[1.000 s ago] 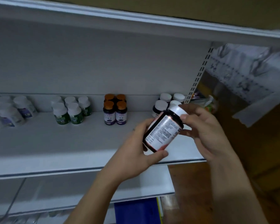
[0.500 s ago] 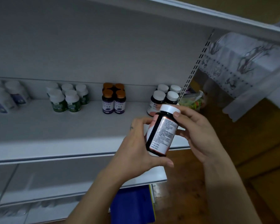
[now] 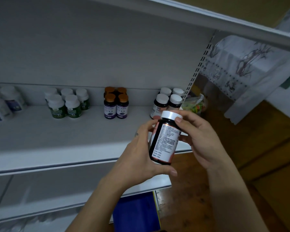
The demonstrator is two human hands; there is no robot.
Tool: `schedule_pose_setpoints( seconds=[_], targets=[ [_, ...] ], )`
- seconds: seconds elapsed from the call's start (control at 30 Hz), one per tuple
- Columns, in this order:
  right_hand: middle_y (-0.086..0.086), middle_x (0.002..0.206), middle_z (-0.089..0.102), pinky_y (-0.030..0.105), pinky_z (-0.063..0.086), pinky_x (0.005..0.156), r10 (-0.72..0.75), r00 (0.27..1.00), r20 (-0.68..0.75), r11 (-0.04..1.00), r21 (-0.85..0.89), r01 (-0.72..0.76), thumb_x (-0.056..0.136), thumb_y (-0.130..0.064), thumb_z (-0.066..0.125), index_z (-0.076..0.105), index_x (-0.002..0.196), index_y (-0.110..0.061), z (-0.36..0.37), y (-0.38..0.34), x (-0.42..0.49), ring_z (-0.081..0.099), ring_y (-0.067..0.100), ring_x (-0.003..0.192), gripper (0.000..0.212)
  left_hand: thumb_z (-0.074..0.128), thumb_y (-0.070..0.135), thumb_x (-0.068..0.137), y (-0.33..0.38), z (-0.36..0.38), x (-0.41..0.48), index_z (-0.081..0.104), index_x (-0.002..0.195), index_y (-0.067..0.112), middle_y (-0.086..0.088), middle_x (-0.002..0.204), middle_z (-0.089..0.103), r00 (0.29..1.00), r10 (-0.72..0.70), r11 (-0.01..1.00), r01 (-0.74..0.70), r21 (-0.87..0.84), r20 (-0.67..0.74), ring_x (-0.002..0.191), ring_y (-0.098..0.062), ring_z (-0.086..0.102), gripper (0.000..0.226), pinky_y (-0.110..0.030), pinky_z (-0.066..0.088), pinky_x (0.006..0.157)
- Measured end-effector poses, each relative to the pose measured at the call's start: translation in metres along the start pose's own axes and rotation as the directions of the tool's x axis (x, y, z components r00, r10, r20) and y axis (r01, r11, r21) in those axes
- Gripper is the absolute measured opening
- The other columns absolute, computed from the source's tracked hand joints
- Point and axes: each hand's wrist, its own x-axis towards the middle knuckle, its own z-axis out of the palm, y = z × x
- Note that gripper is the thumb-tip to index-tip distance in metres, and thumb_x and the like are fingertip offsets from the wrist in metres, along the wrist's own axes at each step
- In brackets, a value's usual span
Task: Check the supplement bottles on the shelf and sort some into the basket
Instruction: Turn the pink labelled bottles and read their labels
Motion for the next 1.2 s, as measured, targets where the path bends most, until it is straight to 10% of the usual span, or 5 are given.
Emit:
schedule_pose_setpoints(
  seconds=[0.37, 0.9, 1.2],
  targets=[
    [0.002, 0.103, 0.071, 0.032, 0.051, 0.075, 0.028, 0.997, -0.073, 1.000, 0.016, -0.027, 0.095, -0.016, 0.056, 0.069, 0.104, -0.026, -0.007, 0.000, -0.003, 0.067, 0.018, 0.098, 0.018, 0.090, 0.053, 0.049, 0.001, 0.006, 0.005, 0.015, 0.140, 0.056, 0.039, 0.123, 0.030, 1.000, 0.023, 1.000, -0.023, 0.009, 0.011, 0.100, 0.008, 0.045, 0.118, -0.024, 0.049, 0.092],
    [0.001, 0.090, 0.072, 0.022, 0.054, 0.060, 0.041, 0.982, -0.185, 0.995, 0.097, -0.024, 0.088, -0.009, 0.066, 0.069, 0.094, -0.017, -0.005, 0.000, -0.002, 0.069, 0.010, 0.082, 0.010, 0.075, 0.044, 0.077, 0.008, 0.023, 0.005, 0.003, 0.150, 0.041, 0.015, 0.138, 0.037, 0.996, 0.038, 0.979, -0.022, 0.203, -0.075, 0.113, 0.007, 0.038, 0.102, -0.018, 0.043, 0.091],
    [0.001, 0.095, 0.070, 0.022, 0.054, 0.062, 0.006, 0.967, -0.257, 0.997, 0.082, 0.015, 0.088, -0.022, 0.067, 0.070, 0.096, -0.022, -0.011, -0.002, 0.000, 0.067, 0.013, 0.089, 0.009, 0.079, 0.052, 0.069, 0.011, 0.023, 0.010, 0.028, 0.141, 0.040, 0.020, 0.129, 0.047, 0.988, 0.002, 0.987, 0.023, 0.161, -0.153, 0.116, 0.000, 0.044, 0.089, -0.017, 0.040, 0.090]
  ],
)
